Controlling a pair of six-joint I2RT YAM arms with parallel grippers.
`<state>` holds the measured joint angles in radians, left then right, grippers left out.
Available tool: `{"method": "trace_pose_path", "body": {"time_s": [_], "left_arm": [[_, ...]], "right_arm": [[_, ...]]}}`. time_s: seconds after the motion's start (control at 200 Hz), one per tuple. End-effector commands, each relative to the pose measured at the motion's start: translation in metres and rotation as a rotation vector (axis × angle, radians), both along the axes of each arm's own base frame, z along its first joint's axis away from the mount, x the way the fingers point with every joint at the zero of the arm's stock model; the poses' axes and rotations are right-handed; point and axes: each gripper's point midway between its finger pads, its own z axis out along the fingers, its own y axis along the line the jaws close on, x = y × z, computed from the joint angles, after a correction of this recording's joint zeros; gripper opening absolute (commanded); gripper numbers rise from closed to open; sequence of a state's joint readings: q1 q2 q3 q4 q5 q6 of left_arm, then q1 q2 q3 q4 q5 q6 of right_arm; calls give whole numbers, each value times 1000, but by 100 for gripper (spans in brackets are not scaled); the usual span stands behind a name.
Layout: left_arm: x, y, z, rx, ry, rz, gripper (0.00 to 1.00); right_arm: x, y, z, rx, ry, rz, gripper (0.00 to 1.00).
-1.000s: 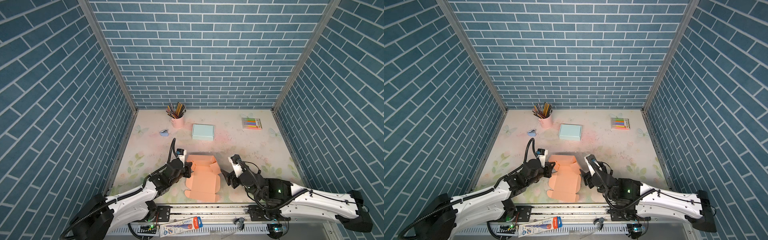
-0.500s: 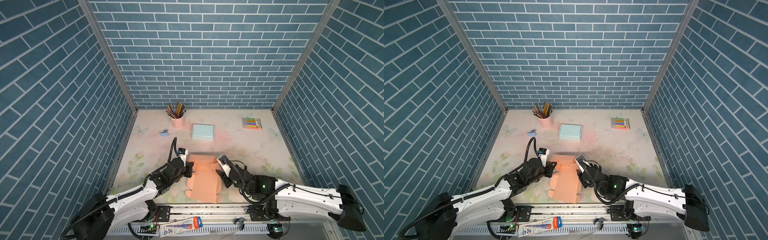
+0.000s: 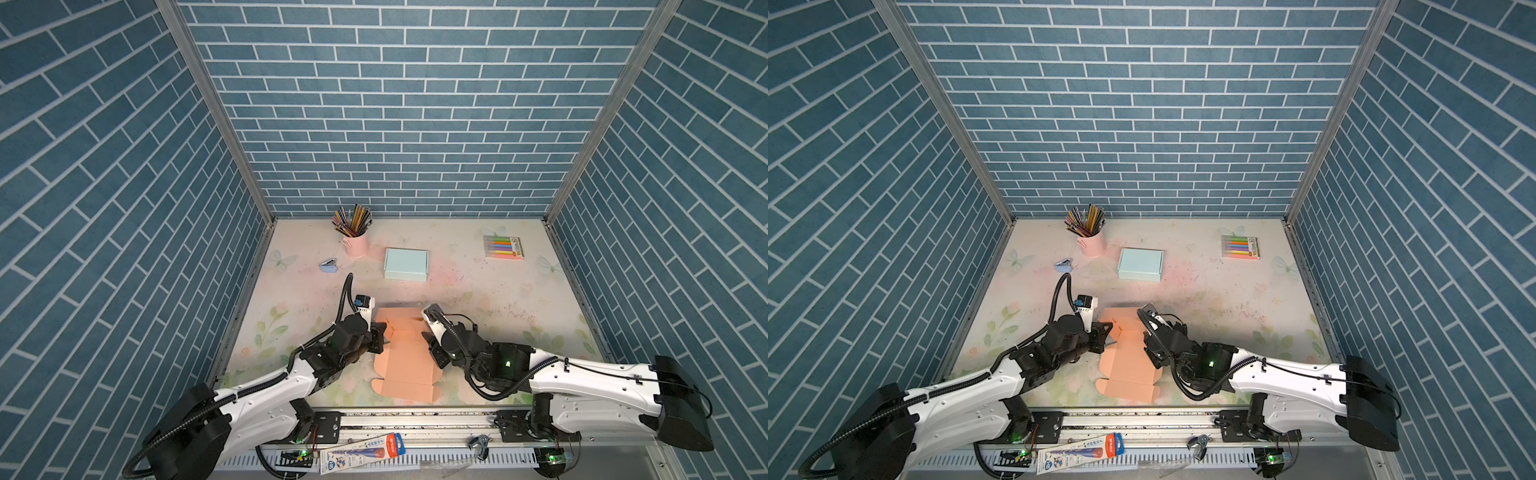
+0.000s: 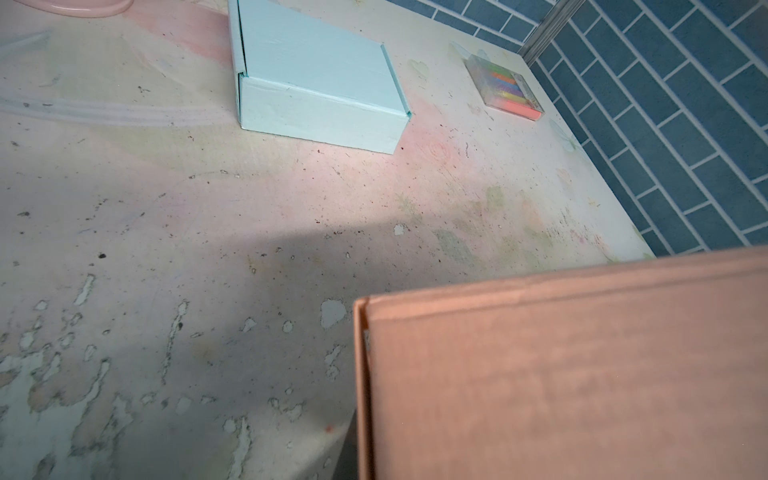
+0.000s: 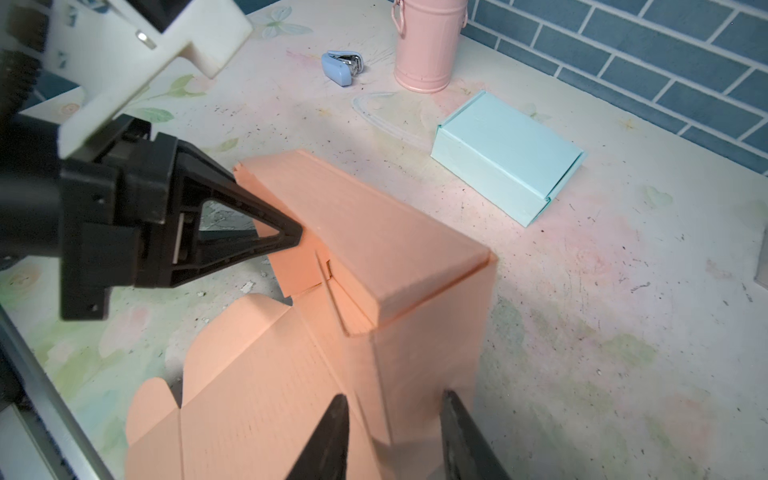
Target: Fold the paper box
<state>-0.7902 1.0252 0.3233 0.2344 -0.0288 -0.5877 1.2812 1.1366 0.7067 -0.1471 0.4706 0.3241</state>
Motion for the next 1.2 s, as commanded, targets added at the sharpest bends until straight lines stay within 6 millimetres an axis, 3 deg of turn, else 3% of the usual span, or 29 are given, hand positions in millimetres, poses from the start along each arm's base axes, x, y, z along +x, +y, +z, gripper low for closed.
{"method": "trace_pose_path", "body": {"time_s": [0.0,0.165,0.68,0.91,1.045,1.195], "left_arm": [[2,-7,14,-24,-20,-14,5],[3,-8,14,-23,-18,-16,5],[2,-14,17,-36,-12,-19,5],[-1,-20,14,-56,-2,-27,5],[-1,-23,12,-72,9,-27,5],[0,-24,11,-92,14,-16,5]], "right_arm": [[12,-2,11,17,-12,-91,40],[20,-8,11,-24,-20,-178,41],[32,-12,10,-296,-153,-371,20],[38,-15,12,-384,-204,-430,4],[41,-16,8,-473,-235,-483,4],[41,-21,8,-525,-278,-547,11]]}}
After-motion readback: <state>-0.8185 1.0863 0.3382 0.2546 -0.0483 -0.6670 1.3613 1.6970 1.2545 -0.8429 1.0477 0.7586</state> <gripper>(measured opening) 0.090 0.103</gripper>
